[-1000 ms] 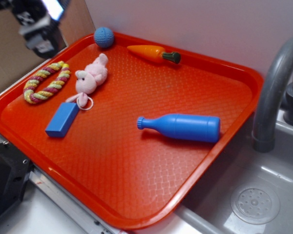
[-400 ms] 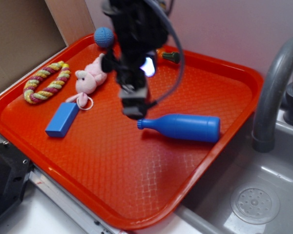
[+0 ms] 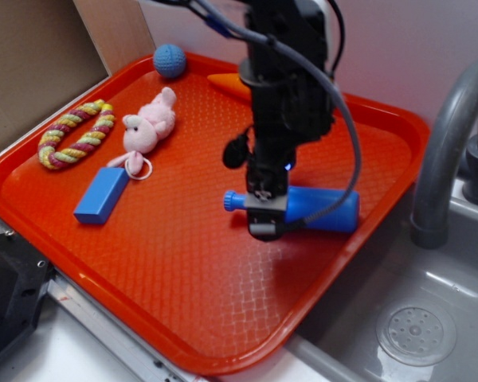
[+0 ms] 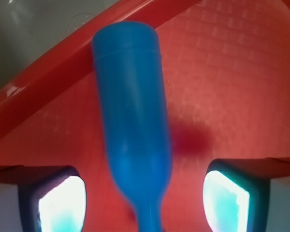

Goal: Grab the blue bottle.

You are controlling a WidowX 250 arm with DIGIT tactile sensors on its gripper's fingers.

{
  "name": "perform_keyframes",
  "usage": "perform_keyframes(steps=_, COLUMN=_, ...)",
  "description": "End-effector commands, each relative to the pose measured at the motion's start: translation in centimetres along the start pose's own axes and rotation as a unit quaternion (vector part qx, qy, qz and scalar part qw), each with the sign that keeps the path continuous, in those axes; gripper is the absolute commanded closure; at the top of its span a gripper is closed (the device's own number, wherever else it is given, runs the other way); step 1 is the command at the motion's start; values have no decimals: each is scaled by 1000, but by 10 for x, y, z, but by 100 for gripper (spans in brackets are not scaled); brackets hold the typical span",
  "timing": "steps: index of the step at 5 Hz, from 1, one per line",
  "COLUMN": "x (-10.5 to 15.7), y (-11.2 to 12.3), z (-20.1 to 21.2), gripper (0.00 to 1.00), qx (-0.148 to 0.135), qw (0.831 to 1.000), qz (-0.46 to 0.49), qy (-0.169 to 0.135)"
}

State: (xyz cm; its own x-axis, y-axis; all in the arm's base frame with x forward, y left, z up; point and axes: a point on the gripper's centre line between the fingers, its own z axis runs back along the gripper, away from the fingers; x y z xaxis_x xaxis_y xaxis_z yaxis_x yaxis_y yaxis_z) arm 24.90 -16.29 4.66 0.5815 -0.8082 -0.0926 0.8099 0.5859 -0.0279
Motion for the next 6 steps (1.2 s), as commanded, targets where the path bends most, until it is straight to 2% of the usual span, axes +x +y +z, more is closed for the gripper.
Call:
perform_keyframes(steps=1, x=19, y=-22, z=-21, gripper=0, qx=-11, qw=999, qz=-35, qy=7)
perform_keyframes(steps=2, x=17, y=-24, z=-21, gripper=48, qx=-2, qw=1000, qz=-25, qy=15)
perform_keyframes(steps=3, x=12, y=-21, z=-17, gripper=100, qx=10, qw=1000, qz=-16, qy=9)
perform_keyframes(steps=4, x=-5, y=-8, z=5, gripper=100, qx=28, qw=999, qz=16, qy=-13)
perform_keyframes(steps=5, x=-44, y=24, z=52, gripper=100, qx=17, qw=990, qz=140, qy=-24)
perform_keyframes(steps=6, x=-89, y=50, z=94, gripper=100, qx=-31, qw=968, qz=250, qy=-13)
